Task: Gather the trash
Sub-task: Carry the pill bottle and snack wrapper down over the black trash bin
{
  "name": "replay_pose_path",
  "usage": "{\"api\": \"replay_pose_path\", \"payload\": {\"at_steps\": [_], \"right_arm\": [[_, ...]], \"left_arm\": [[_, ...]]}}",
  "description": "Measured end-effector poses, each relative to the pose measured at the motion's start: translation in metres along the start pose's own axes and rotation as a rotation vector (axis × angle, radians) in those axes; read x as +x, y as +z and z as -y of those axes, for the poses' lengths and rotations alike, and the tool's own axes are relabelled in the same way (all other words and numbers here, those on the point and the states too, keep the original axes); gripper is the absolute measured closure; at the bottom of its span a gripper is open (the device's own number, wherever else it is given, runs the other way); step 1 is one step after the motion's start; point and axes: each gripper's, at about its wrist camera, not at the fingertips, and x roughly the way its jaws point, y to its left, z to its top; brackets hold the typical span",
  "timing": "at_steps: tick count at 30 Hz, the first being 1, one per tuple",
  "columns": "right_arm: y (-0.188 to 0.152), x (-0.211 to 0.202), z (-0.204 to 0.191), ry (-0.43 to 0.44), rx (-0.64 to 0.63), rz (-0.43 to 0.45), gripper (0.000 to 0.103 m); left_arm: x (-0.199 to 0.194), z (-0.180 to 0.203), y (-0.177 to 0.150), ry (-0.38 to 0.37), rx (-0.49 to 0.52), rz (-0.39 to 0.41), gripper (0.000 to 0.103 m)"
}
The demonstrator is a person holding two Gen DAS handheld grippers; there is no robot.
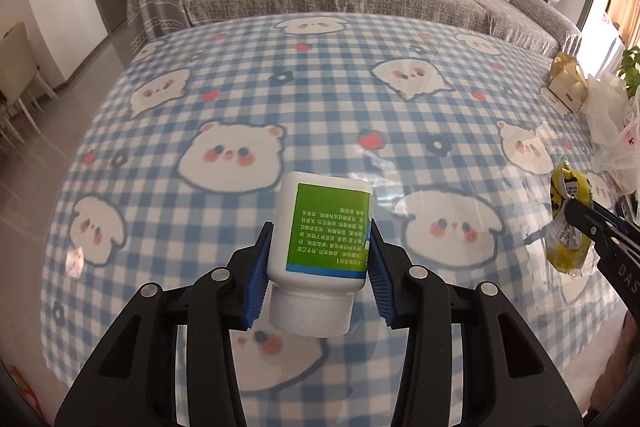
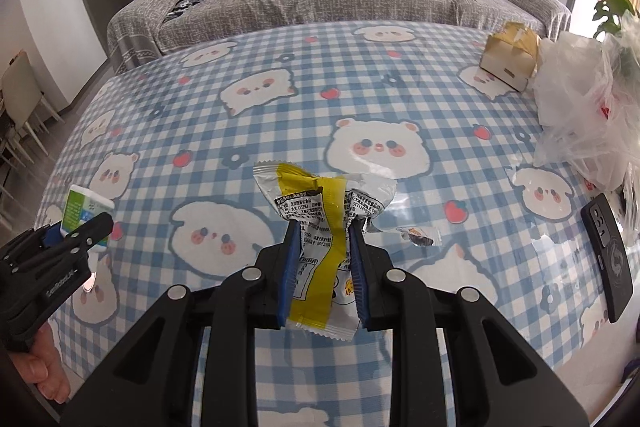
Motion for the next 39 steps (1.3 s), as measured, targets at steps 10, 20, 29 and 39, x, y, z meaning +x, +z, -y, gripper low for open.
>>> {"api": "replay_pose_path", "payload": {"at_steps": [10,20,29,39], "right_arm": [[-0.032,-0.023,-0.034,0.039,-0.07,0.014,0.08],[-0.059,-0.055,-0.04,0.049,-0.069,0.038,0.08],[-0.088,-0.081,-0.053,0.055,-0.089,0.051,0.08],[-0.135,-0.111,-0.078,0.076,-0.119,0.058,0.08]], "left_arm": [[-0.04,-0.031,-0.051,-0.012,-0.058,0.01,0.06],[-0.067,-0.049,-0.086,-0.012,-0.076,0.014,0.061],[-0.085,-0.062,-0.119,-0.012,-0.087,0.011,0.061],[-0.115,-0.084,-0.173,0.0,-0.104,0.009,0.061]]}}
